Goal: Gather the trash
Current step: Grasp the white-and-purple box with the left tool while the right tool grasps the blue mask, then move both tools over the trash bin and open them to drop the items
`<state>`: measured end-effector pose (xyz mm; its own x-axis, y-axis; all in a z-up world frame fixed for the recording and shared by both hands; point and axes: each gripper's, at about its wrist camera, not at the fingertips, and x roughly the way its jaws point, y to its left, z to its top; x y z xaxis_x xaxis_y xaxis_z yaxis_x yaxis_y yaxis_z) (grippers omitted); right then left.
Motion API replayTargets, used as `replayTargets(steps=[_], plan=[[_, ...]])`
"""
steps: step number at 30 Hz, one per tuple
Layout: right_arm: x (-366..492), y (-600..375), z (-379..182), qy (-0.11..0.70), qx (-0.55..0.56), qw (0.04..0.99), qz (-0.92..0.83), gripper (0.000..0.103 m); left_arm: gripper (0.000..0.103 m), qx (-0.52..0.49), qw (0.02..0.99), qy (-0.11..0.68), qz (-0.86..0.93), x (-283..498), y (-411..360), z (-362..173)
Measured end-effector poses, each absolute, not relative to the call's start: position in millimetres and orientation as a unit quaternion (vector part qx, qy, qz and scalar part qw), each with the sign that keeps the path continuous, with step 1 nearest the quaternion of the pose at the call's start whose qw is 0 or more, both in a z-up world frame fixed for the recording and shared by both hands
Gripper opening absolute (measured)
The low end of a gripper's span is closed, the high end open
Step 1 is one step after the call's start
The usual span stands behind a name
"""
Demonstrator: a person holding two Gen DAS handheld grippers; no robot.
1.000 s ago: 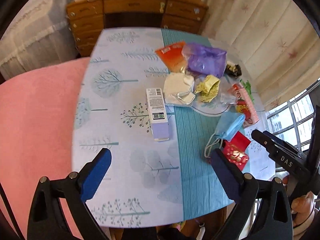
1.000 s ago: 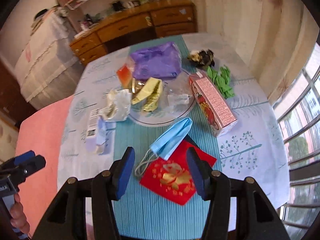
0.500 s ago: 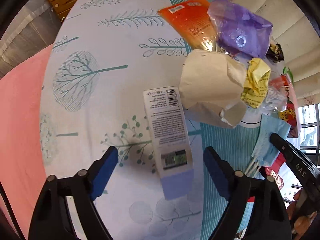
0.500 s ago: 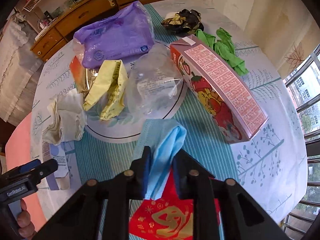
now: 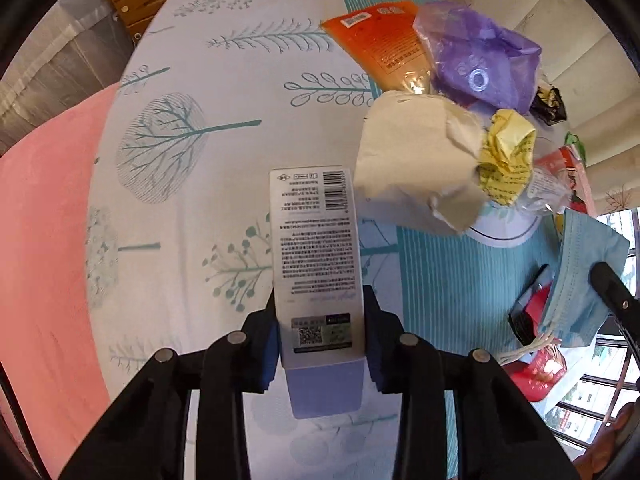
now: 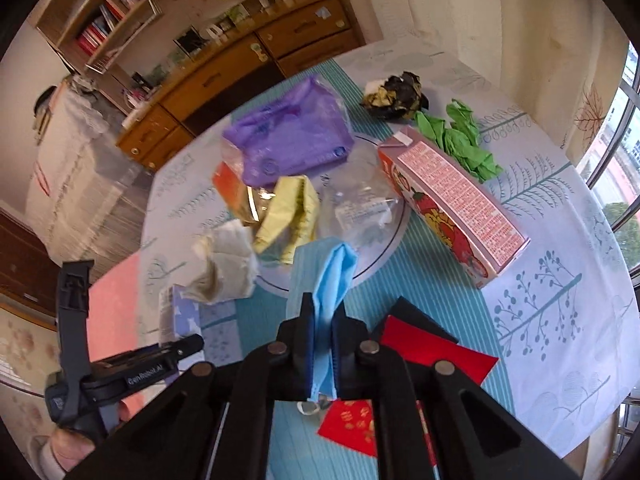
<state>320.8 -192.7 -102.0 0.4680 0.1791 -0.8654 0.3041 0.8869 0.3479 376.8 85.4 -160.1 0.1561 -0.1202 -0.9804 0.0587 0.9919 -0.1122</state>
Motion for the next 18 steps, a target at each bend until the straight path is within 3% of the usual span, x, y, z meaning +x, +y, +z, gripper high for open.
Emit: replayTargets(steps=[7, 18], plan=[[286.1, -184.0, -53.8, 0.485, 0.233, 0.843, 0.023, 0.006, 0.034, -0.032, 0.795, 0.602, -0.068, 311.6, 80.0, -106.2], [159.2, -188.1, -4.3, 0.469, 0.189, 0.858, 0.091, 0.007, 0.034, -0.038, 0.837, 0.535, -0.109, 176.7, 35.9, -33.9]])
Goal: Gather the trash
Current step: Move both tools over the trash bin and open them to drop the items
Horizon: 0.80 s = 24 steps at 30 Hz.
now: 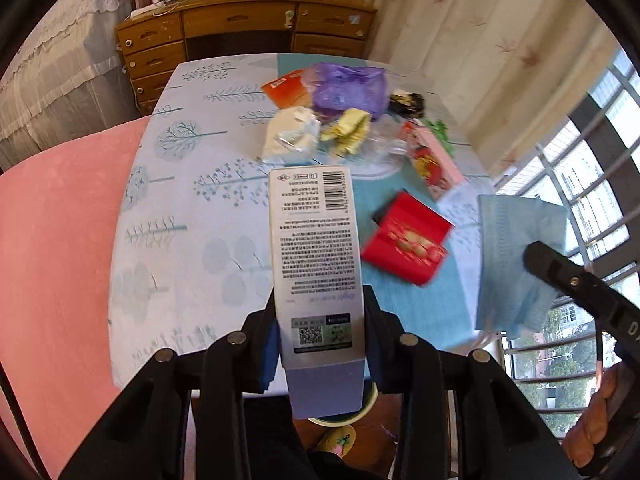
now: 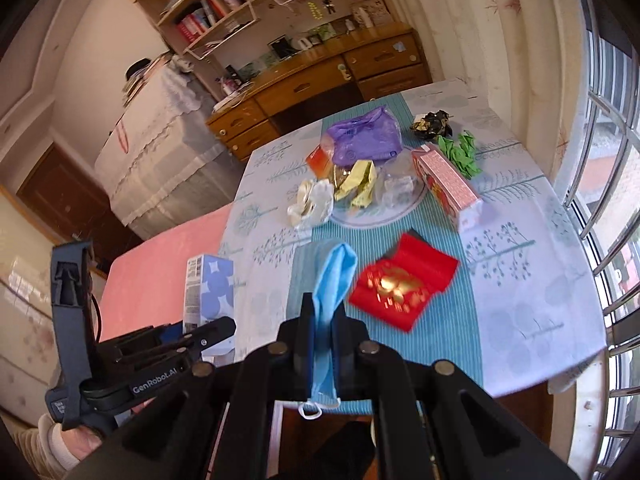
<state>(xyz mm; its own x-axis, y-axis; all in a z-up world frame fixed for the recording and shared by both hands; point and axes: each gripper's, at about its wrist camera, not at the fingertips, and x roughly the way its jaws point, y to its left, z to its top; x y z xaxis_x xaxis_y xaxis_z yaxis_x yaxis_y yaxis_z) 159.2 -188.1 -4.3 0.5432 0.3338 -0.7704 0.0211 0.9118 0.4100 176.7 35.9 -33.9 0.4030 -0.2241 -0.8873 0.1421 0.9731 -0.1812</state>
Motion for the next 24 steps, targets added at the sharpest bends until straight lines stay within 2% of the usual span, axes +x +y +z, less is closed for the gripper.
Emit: replayTargets(steps=[5, 13, 19, 24], plan=[[104.7, -196.6, -16.1, 0.488, 0.184, 0.847, 0.104, 0.007, 0.034, -0.028, 0.836, 0.534, -0.124, 119.6, 10.7, -33.7], [44.8, -204.2, -79.5, 0.539, 0.205, 0.814, 0.064, 0.007, 0.034, 0.025, 0.797, 0.580, -0.164, 67.9, -18.9, -85.7], [19.0, -197.0, -157.0, 0.575, 0.203, 0.792, 0.009, 0.007, 0.034, 0.046, 0.762, 0.616, -0.195, 56.8, -30.7, -163.2], [6.5, -197.5, -249.0, 0.595, 0.215, 0.773, -0.046, 0.007, 0.034, 0.073, 0.746, 0.625, -0.216, 55.1, -41.3, -245.1]])
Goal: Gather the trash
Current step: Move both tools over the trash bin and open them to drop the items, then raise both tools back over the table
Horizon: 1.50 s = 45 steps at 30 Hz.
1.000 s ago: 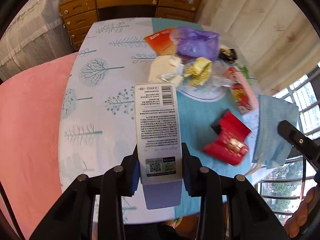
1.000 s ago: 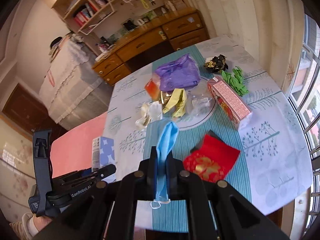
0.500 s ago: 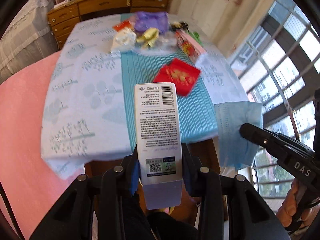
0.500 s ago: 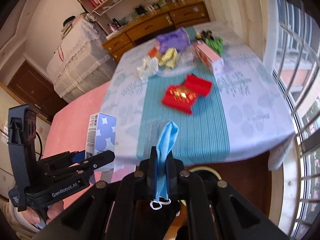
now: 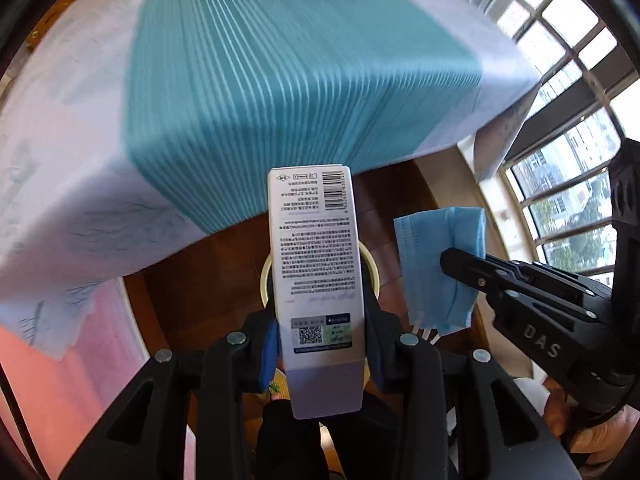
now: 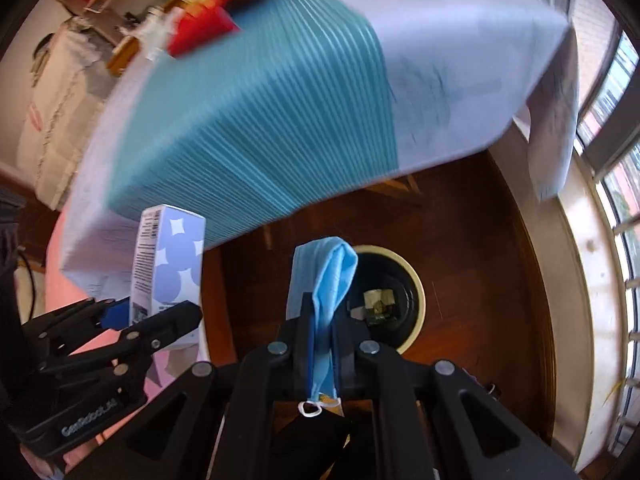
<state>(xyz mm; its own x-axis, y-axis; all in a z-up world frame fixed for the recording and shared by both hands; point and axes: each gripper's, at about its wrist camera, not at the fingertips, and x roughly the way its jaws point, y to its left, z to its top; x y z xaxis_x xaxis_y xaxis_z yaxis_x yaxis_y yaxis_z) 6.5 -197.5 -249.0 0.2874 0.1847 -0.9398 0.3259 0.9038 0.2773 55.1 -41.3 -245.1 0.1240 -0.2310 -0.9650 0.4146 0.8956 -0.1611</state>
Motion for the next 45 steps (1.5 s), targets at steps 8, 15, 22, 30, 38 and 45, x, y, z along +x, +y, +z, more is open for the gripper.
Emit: replayTargets(steps=[8, 15, 22, 30, 38, 45], plan=[[-2.7, -210.5, -388.3, 0.618, 0.220, 0.749, -0.091, 0.007, 0.034, 0.092, 0.730, 0.640, -0.221, 64.7, -57.5, -376.2], [-5.7, -213.9, -470.2, 0.629, 0.214, 0.743, -0.078, 0.014, 0.081, 0.108, 0.729, 0.640, -0.218, 74.5, -62.2, -454.2], [-6.9, -216.5, -486.8, 0.618, 0.225, 0.748, -0.090, 0.048, 0.101, 0.109, 0.739, 0.634, -0.199, 77.2, -52.1, -469.4], [-8.1, -214.9, -461.1, 0.615, 0.227, 0.750, -0.092, 0.050, 0.101, 0.111, 0.747, 0.621, -0.210, 58.5, -53.2, -433.8], [-15.7, -209.0, -385.9, 0.607, 0.230, 0.755, -0.096, 0.050, 0.101, 0.098, 0.744, 0.624, -0.219, 39.0, -41.5, -349.7], [-22.8, -199.6, -282.4, 0.586, 0.231, 0.771, -0.098, 0.050, 0.101, 0.106, 0.759, 0.594, -0.243, 29.4, -12.0, -237.2]])
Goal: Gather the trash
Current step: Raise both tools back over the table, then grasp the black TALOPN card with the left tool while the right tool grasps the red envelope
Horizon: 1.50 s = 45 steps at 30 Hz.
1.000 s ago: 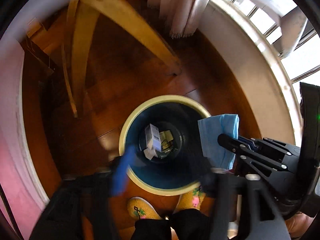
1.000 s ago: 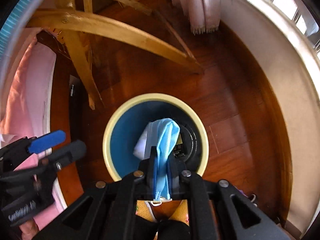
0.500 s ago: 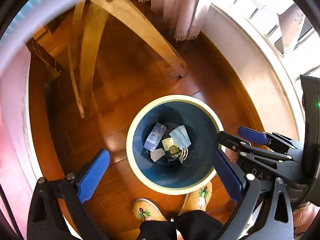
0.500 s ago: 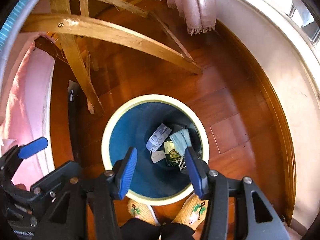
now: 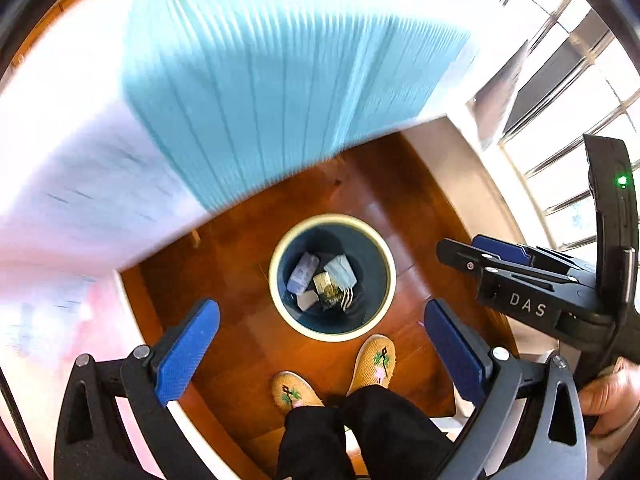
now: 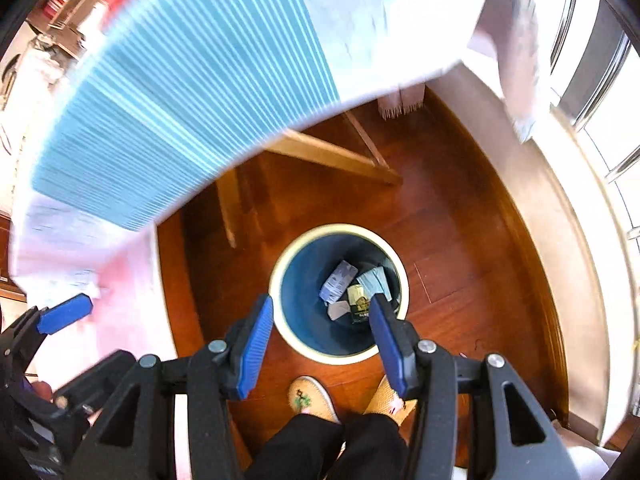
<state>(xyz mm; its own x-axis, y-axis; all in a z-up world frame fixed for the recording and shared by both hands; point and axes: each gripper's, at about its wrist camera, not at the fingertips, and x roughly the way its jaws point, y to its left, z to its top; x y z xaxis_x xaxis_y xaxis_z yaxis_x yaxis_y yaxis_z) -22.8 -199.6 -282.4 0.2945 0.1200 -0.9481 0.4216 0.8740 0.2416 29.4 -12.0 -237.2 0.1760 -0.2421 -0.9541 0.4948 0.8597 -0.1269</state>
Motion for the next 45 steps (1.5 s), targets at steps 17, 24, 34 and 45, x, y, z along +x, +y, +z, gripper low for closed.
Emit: replayTargets(steps=[17, 24, 34, 45], plan=[[-7.2, -160.4, -48.0, 0.474, 0.191, 0.854, -0.096, 0.050, 0.101, 0.072, 0.853, 0.455, -0.244, 61.5, 45.5, -21.8], [24.6, -154.7, -2.2, 0.430, 0.148, 0.886, -0.089, 0.050, 0.101, 0.056, 0.874, 0.418, -0.242, 90.9, 43.1, 12.4], [120.6, -162.5, -21.2, 0.452, 0.057, 0.890, -0.005, 0.065, 0.101, 0.044, 0.880, 0.435, -0.184, 149.4, 25.8, -1.8], [227.8, -175.1, -116.3, 0.532, -0.072, 0.831, 0.145, 0.066, 0.101, -0.038, 0.849, 0.526, -0.037, 211.4, 7.3, -85.2]])
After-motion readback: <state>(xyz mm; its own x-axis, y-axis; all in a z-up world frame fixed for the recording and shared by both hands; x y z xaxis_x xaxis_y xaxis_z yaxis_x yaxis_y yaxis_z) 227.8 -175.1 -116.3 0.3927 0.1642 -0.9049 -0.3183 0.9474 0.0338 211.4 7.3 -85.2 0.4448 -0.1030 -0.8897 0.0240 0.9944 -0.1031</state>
